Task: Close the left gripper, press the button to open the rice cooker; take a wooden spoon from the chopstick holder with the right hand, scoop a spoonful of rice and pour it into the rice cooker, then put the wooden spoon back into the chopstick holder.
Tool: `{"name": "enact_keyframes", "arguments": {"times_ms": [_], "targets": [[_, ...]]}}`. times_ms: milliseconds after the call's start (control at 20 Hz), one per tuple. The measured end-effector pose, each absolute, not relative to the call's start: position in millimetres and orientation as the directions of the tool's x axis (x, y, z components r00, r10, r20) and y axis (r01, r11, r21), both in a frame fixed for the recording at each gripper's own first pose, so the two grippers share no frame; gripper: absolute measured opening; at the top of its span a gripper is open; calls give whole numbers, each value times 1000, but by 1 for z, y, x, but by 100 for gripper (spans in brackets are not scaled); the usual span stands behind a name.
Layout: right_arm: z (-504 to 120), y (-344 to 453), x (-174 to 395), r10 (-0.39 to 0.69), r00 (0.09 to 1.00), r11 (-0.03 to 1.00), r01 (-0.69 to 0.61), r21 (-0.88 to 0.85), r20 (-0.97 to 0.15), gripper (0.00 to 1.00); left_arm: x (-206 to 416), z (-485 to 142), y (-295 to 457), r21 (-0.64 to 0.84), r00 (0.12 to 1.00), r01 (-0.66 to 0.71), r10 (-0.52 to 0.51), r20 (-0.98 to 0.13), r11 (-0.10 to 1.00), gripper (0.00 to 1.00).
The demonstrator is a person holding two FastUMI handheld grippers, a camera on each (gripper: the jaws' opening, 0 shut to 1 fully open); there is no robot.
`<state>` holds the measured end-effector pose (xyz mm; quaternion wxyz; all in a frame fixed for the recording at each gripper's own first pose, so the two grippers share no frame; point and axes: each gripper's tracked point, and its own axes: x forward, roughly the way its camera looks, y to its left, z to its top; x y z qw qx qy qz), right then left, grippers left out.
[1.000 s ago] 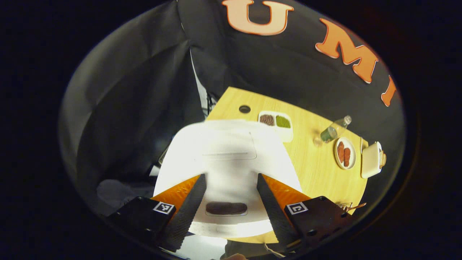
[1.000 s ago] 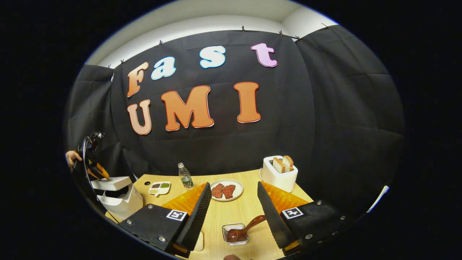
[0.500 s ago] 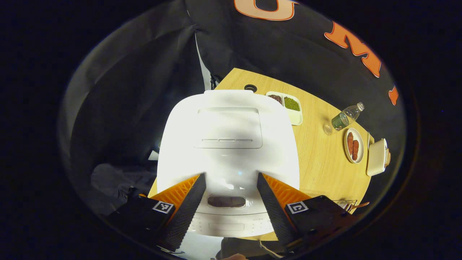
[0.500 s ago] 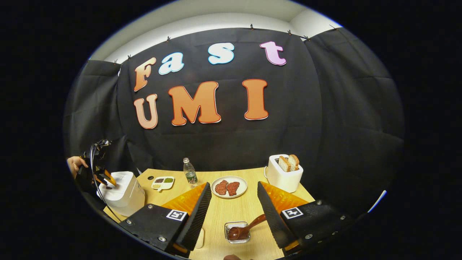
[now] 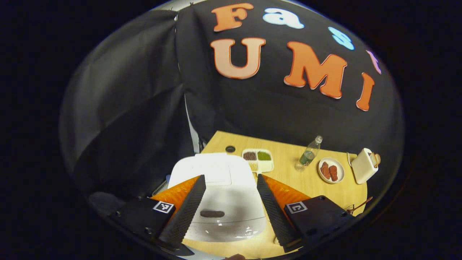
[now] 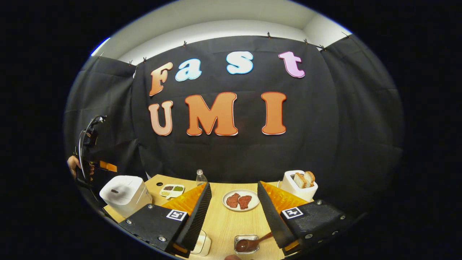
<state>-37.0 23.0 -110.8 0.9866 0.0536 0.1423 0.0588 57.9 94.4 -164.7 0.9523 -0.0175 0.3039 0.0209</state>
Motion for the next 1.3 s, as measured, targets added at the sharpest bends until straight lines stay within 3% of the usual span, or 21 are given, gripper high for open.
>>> {"name": "enact_keyframes", "arguments": {"times_ms": [250, 300, 550, 600, 750, 1300], "targets": [[-90, 61, -22, 207, 962, 975, -187, 119, -178, 80, 47, -97, 59, 9, 945, 0, 3, -326, 1000, 97], [-88, 67, -20, 211, 963, 975, -195, 108, -167, 87, 44, -91, 47, 6, 959, 12, -10, -282, 1000, 96], [-70, 90, -21, 246, 965, 966, -237, 98, -87, 82, 20, -49, 6, -71, 987, 69, -79, -140, 995, 99], [-68, 93, -22, 254, 964, 964, -246, 96, -78, 83, 15, -45, 0, -78, 989, 80, -89, -118, 994, 94], [-62, 98, -23, 256, 966, 963, -251, 96, -43, 83, 4, -38, -10, -81, 994, 94, -98, -44, 992, 99], [-72, 105, -20, 279, 960, 956, -275, 105, -30, 82, -8, -60, -46, -42, 986, 151, -153, -66, 988, 94]]}}
